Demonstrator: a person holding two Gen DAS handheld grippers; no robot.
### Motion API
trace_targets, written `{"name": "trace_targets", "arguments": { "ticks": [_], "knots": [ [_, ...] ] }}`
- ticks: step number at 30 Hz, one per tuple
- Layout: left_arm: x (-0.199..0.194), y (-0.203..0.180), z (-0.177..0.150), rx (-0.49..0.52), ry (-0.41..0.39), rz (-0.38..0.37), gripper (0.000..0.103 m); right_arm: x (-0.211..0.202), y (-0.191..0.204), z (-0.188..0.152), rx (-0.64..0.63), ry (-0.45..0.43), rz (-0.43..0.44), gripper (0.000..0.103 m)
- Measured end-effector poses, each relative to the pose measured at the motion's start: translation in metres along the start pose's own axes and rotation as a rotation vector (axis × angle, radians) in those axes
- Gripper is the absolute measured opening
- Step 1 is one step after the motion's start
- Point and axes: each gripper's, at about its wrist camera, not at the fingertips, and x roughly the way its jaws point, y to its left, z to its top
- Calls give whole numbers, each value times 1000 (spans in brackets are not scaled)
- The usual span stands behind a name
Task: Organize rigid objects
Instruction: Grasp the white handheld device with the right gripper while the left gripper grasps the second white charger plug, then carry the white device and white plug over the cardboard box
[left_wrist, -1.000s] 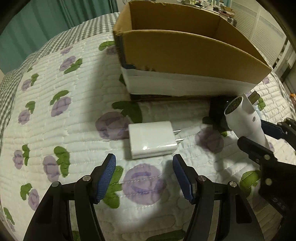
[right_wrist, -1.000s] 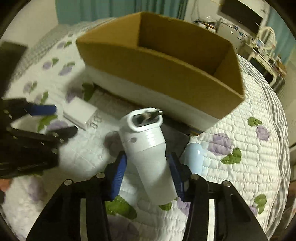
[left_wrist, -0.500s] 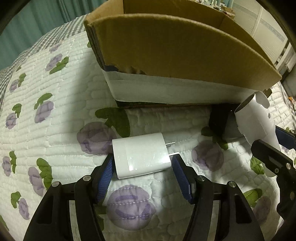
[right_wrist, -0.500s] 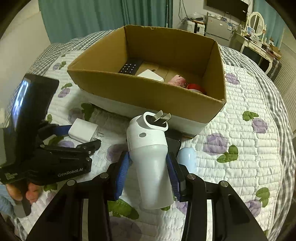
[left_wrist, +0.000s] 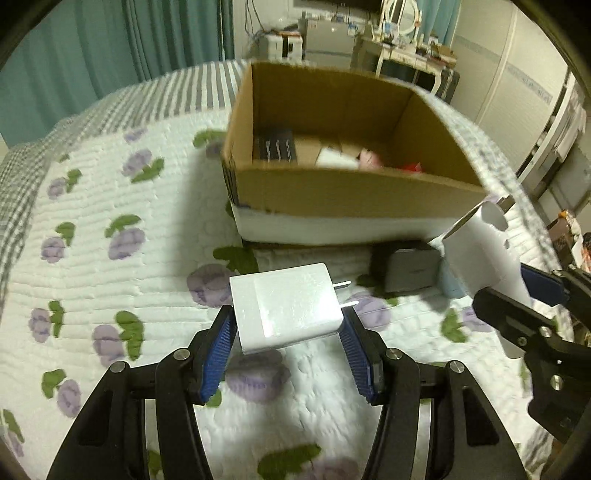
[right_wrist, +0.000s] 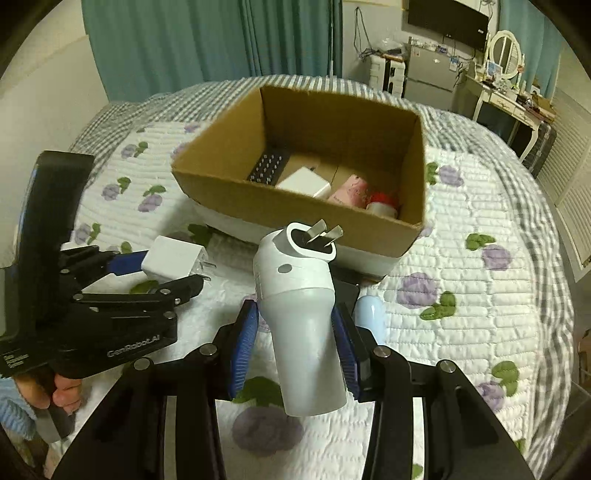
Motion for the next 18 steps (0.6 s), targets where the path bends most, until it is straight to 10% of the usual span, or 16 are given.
{"name": "trace_targets", "arguments": {
  "ticks": [18],
  "knots": [
    [-147, -23, 61, 58, -279, 3, 58, -131, 11, 53, -15, -215, -29, 41]
  ]
}}
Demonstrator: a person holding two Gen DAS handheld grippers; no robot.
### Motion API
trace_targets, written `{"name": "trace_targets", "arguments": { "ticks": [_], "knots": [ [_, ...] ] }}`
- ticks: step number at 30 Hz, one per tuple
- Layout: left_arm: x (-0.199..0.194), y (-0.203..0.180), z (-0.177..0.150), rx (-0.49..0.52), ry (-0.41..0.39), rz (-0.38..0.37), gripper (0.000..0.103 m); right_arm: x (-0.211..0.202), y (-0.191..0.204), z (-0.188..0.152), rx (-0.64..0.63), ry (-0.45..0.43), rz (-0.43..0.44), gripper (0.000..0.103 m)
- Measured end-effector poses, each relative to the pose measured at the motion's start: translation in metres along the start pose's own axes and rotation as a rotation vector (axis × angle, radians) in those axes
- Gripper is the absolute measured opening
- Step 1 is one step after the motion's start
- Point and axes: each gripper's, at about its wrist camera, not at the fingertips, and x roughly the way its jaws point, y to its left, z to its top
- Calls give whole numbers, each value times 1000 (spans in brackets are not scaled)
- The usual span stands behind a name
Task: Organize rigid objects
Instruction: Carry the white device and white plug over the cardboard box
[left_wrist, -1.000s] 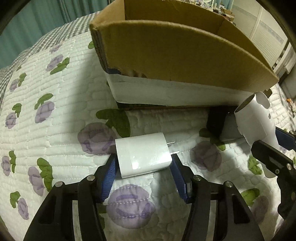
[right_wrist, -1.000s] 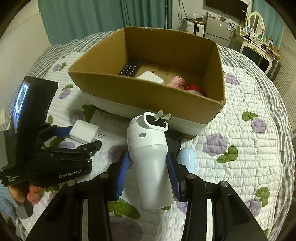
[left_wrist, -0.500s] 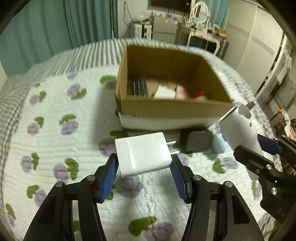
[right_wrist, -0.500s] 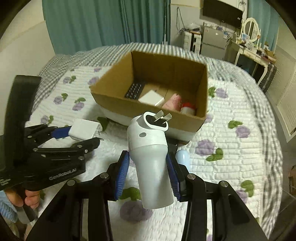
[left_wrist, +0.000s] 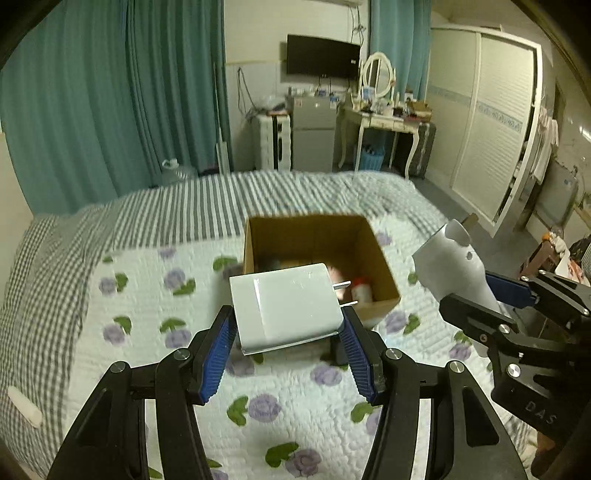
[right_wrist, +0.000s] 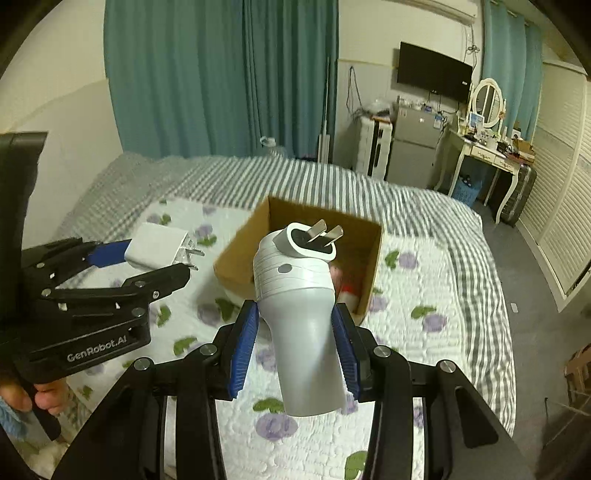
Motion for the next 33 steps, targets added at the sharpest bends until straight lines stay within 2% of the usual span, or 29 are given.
{"name": "trace_targets", "arguments": {
  "ticks": [7, 12, 15, 23, 33],
  "knots": [
    [7, -2, 36, -5, -36, 4, 58, 2, -13, 35, 28, -51, -4, 41],
    [32, -8, 59, 13, -50, 8, 58, 24, -24, 57, 53, -60, -3, 41],
    [59, -9, 69, 22, -29, 14, 58, 45, -35, 70, 70, -60, -7, 41],
    [133, -7, 67, 29, 54, 21, 58, 120, -64, 85, 128, -11, 9, 41],
    [198, -10, 48, 76, 150, 19, 58, 200, -80, 65, 167, 95, 40, 41]
  ]
}}
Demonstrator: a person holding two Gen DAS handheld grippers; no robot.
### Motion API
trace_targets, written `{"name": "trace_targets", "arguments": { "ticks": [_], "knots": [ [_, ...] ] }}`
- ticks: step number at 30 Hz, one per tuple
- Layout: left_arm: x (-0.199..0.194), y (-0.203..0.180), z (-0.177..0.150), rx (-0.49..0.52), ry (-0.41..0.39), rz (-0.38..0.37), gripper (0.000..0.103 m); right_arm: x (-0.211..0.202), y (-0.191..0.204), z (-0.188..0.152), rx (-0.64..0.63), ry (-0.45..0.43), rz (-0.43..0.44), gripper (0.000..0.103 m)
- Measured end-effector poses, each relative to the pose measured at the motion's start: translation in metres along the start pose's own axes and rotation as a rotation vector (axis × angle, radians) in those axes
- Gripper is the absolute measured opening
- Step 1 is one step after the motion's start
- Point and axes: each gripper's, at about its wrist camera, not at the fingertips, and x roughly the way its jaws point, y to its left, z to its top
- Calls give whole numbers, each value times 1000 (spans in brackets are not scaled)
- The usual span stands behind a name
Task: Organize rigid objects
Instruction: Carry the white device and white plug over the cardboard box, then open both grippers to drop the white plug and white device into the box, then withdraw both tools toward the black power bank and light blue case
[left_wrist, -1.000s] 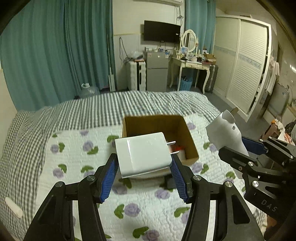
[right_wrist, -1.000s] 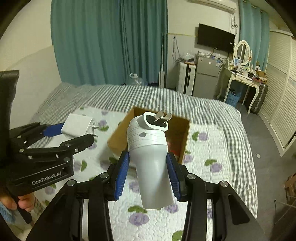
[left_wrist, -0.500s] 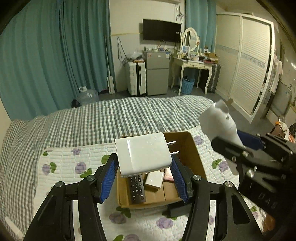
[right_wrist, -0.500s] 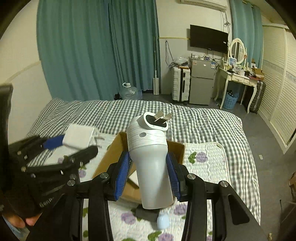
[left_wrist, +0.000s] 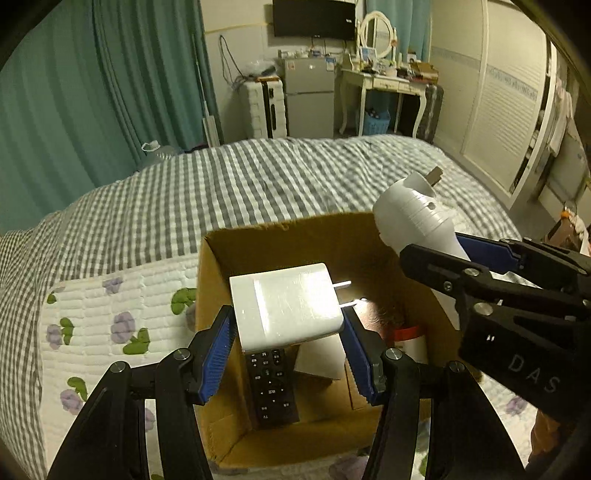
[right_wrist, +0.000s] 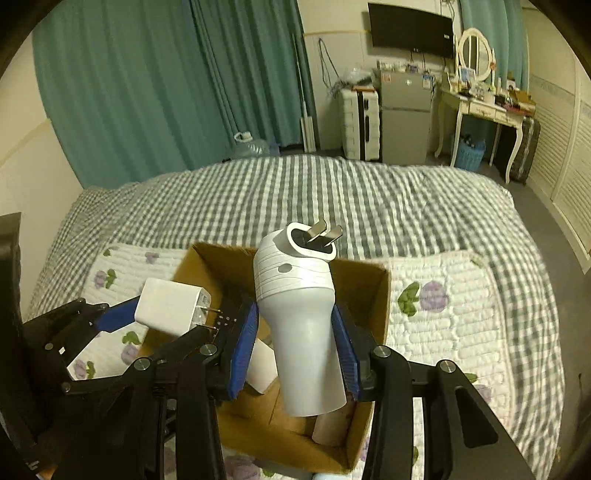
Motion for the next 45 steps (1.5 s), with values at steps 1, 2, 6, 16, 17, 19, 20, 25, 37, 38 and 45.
{"name": "trace_targets", "arguments": {
  "ticks": [1, 2, 6, 16, 17, 19, 20, 25, 37, 38, 45],
  "knots": [
    [3, -1, 0, 3, 4, 1, 58, 5, -1, -2, 0, 8, 0, 41],
    [8, -2, -2, 5, 12, 4, 58, 10, -1, -4, 0, 15, -2, 41],
    [21, -4, -8, 10, 33, 9, 58, 28, -6, -10, -1, 42, -12, 41],
    [50, -6, -20, -21, 90, 28, 59, 58, -13, -16, 2, 82, -39, 41],
    [49, -6, -20, -21, 87, 25, 60, 59, -13, -17, 2, 84, -46, 42],
    [48, -6, -21, -28, 95, 15, 60, 59, -15, -17, 17, 91, -54, 43],
    [47, -4, -21, -44, 110, 12, 61, 57, -15, -17, 21, 87, -51, 52],
    [14, -2, -15, -53, 65, 10, 63, 21, -16, -10, 41, 22, -66, 74],
    [-147, -5, -10, -54, -137, 5, 70, -147, -9, -3, 0, -132, -129, 75],
    [-163, -7, -14, -52, -154, 5, 70, -164, -5, -7, -14, -141, -126, 75],
    [-207, -10, -47, -83, -171, 15, 72, -224, 20, -42, -68, -169, -132, 75]
  ]
}}
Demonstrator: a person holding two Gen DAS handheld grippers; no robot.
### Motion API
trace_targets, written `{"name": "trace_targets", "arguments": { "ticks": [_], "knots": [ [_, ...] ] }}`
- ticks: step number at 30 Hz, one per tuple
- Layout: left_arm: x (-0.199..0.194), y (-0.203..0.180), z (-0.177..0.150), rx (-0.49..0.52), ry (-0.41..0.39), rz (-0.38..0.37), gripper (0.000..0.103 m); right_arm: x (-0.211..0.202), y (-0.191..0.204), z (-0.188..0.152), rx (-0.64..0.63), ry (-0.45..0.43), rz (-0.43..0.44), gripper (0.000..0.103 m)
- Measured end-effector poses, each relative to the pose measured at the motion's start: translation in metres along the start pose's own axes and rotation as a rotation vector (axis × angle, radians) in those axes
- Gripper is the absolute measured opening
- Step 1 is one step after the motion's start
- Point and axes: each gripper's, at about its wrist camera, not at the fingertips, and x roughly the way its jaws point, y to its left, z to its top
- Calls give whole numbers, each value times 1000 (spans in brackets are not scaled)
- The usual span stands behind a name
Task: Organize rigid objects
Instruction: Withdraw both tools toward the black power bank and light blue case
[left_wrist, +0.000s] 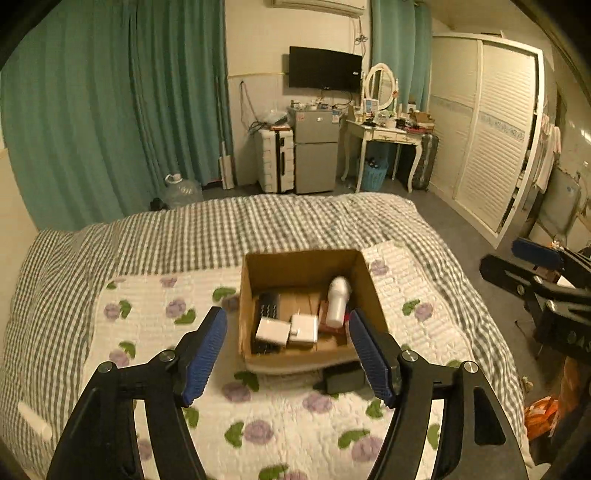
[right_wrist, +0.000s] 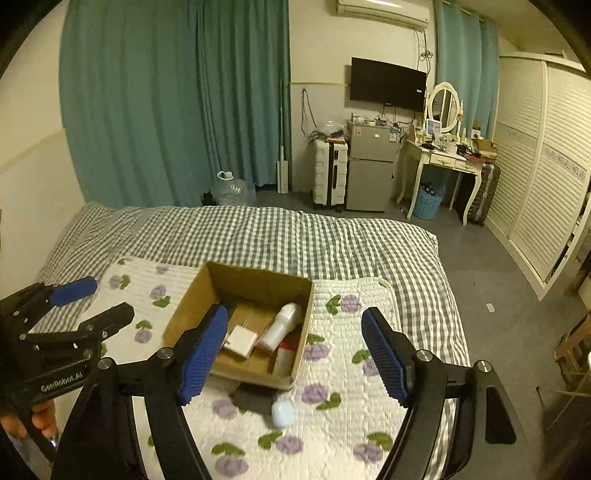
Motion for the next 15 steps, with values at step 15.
{"name": "trace_targets", "arguments": {
  "ticks": [15],
  "knots": [
    [60, 9, -108, -75, 145, 12, 72, 58, 14, -122, -39, 175, 5, 75]
  ]
}}
